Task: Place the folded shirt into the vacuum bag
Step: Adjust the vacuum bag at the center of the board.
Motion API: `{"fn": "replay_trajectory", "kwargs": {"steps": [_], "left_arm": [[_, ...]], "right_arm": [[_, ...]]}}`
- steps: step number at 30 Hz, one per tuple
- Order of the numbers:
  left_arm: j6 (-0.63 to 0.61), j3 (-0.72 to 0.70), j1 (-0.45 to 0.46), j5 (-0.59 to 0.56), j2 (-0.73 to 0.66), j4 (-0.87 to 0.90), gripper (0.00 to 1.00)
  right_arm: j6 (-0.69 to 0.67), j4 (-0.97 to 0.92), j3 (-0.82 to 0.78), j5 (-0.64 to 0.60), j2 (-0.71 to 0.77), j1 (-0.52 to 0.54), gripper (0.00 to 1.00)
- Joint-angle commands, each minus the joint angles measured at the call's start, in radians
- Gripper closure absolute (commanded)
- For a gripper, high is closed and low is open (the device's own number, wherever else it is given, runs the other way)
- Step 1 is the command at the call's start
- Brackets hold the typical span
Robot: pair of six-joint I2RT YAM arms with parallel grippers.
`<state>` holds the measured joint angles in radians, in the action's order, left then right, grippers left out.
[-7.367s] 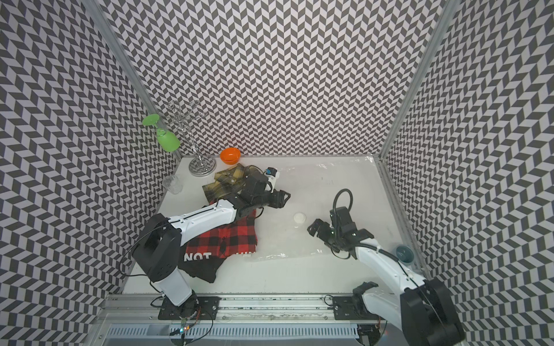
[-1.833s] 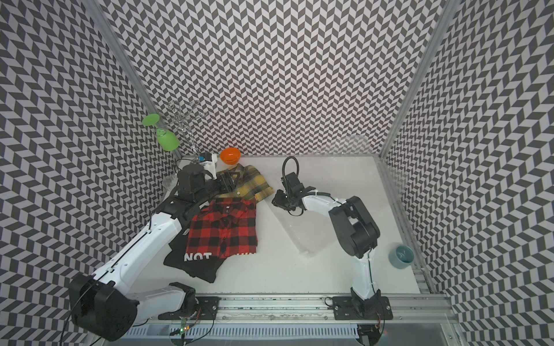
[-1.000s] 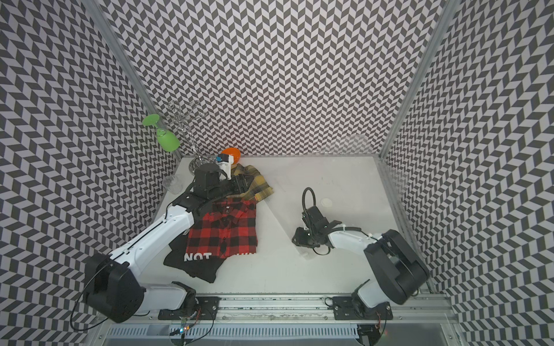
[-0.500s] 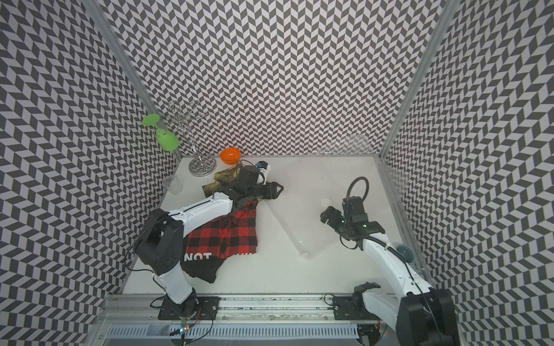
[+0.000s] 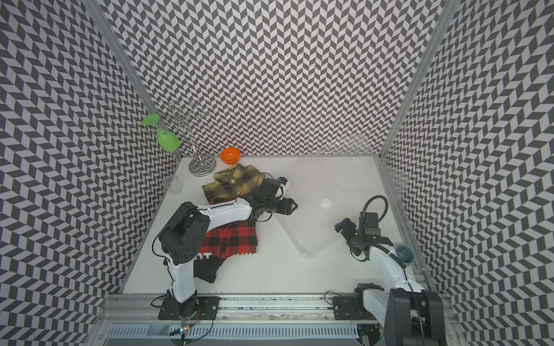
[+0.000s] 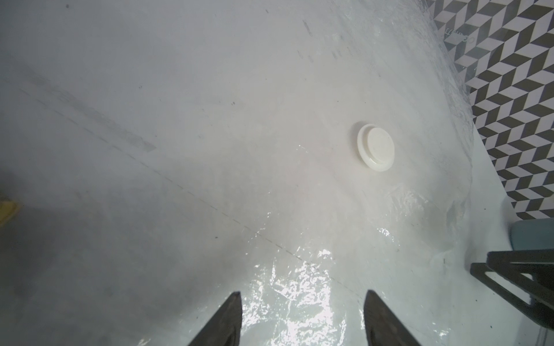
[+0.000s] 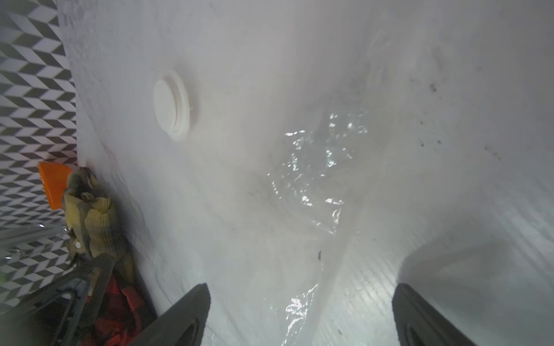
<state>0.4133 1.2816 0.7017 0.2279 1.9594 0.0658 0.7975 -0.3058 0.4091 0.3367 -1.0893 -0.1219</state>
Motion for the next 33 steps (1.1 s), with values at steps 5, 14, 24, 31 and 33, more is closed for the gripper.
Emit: {"fn": "replay_trajectory", "kwargs": {"steps": [5, 14, 24, 31, 33], "left_arm": [[0.004, -0.062, 0.004, 0.039, 0.045, -0.055, 0.35], [-0.004, -0.133, 0.034, 0.042, 0.07, -0.073, 0.35], [0.012, -0.159, 0.069, 0.08, 0.07, -0.117, 0.35], [0.01, -0.177, 0.082, 0.093, 0.036, -0.132, 0.35], [0.009, -0.174, 0.081, 0.093, 0.012, -0.12, 0.35]], "right_arm": [[0.059, 0.296, -0.036, 0.083, -0.121, -0.039, 0.09], [0.16, 0.651, -0.11, 0.071, -0.147, -0.028, 0.18], [0.141, 0.777, 0.002, 0.082, -0.206, 0.043, 0.22], [0.127, 0.754, 0.066, 0.033, -0.296, 0.106, 0.38], [0.097, 0.693, 0.097, 0.011, -0.282, 0.108, 0.51]]}}
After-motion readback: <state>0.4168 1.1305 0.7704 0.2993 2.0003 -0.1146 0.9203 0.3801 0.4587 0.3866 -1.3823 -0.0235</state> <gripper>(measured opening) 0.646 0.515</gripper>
